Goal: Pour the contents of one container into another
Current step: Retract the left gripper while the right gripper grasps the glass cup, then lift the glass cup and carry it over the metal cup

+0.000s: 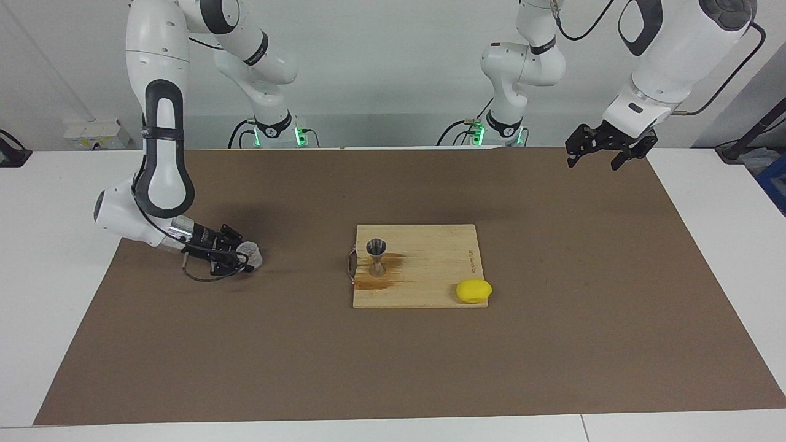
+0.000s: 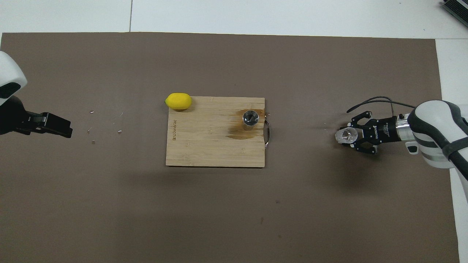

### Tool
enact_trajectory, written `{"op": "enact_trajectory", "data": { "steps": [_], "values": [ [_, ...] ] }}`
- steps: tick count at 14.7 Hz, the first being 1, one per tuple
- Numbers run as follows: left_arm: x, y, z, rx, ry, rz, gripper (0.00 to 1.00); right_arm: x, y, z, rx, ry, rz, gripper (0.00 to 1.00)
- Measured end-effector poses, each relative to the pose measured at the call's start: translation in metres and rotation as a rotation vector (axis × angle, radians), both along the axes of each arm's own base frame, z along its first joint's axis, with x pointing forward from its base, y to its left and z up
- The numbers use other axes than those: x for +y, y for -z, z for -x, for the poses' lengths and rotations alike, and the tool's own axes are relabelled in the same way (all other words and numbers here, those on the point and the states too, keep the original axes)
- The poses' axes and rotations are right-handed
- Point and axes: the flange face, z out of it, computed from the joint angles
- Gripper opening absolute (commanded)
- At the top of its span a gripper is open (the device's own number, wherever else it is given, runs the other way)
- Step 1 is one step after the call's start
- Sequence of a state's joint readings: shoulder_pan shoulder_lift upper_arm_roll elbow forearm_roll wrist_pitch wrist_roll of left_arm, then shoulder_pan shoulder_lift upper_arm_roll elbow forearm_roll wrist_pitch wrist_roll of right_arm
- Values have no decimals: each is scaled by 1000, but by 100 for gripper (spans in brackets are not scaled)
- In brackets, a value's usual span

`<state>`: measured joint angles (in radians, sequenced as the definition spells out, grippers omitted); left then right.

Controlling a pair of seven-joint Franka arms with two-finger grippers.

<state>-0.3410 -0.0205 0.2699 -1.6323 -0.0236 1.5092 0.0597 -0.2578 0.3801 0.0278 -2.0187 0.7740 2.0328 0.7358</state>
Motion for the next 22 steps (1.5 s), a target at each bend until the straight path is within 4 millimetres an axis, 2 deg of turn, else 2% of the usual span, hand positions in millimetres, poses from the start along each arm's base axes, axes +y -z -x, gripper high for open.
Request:
{"op": "enact_trajectory", "data": {
  "steps": [2, 3, 6, 8, 10, 14, 19, 22],
  "values": [
    [7, 2, 0, 5, -14, -2, 100, 0, 0, 0, -2, 1, 2, 3],
    [7, 3, 0, 7, -14, -3, 100, -1, -1, -1, -4, 3, 4, 0],
    [-3, 5, 1, 10, 3, -6, 100, -1, -4, -3, -18, 9, 15, 0],
    [1, 5, 1, 9, -4, -6, 100, 7, -16, -7, -16, 18, 24, 0],
    [6, 3, 0, 6, -13, -6, 100, 34, -41, -16, 7, 36, 51, 0],
    [2, -10, 4, 15, -4, -8, 100, 96, -94, -30, 49, 60, 145, 0],
    [7, -17, 7, 26, -13, -9, 100, 164, -136, -45, 58, 64, 281, 0],
    [10, -15, 6, 29, -19, -9, 100, 195, -156, -55, 56, 94, 382, 0]
  ]
}}
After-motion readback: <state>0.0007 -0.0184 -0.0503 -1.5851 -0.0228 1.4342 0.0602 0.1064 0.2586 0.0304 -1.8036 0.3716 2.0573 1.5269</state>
